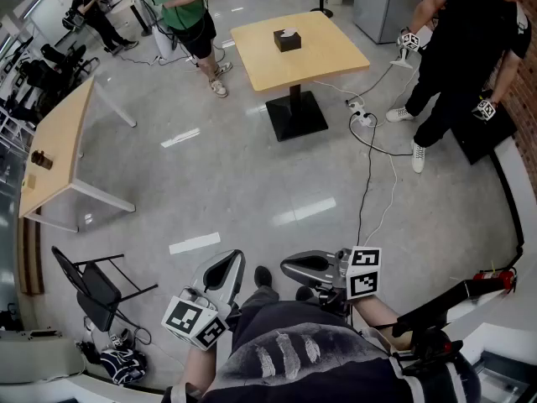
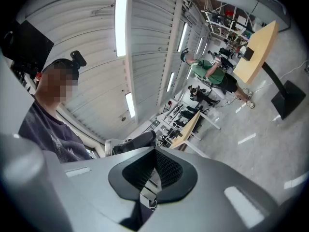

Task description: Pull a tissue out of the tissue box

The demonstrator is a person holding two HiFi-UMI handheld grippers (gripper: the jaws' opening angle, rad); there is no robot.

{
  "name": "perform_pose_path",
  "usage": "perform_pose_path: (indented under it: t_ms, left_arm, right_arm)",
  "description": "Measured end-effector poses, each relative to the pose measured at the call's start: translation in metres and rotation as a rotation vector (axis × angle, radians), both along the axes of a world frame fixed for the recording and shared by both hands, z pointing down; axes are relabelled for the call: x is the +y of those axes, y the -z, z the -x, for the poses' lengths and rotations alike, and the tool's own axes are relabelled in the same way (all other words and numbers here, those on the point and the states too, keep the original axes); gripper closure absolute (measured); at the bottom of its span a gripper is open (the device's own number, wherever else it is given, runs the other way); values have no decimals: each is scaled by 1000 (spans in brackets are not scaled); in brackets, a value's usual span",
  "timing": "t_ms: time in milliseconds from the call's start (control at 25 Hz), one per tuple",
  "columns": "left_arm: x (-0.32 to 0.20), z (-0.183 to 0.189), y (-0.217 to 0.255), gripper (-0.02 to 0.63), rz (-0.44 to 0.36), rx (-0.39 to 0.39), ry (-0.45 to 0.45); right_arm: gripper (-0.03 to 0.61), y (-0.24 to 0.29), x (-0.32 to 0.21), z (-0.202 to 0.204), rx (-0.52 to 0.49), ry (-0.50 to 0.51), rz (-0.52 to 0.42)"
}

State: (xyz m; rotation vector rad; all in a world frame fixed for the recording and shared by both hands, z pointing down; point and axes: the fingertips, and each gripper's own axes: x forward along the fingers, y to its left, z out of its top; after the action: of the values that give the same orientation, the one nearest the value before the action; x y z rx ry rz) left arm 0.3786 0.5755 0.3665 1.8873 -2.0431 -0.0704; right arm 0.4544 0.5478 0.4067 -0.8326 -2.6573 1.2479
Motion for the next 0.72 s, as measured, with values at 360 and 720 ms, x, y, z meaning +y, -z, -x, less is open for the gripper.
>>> perform_pose_path:
  t_ms: [360,720]
  left_arm:
    - [-30,78,-12,614,-62,61,-46]
    - [-24,199,-12,614,-112,68,-91]
  right_arm:
    - [586,-6,-36,60,59,-132,-39]
    - [586,-1,-26,179,124,-143,-120]
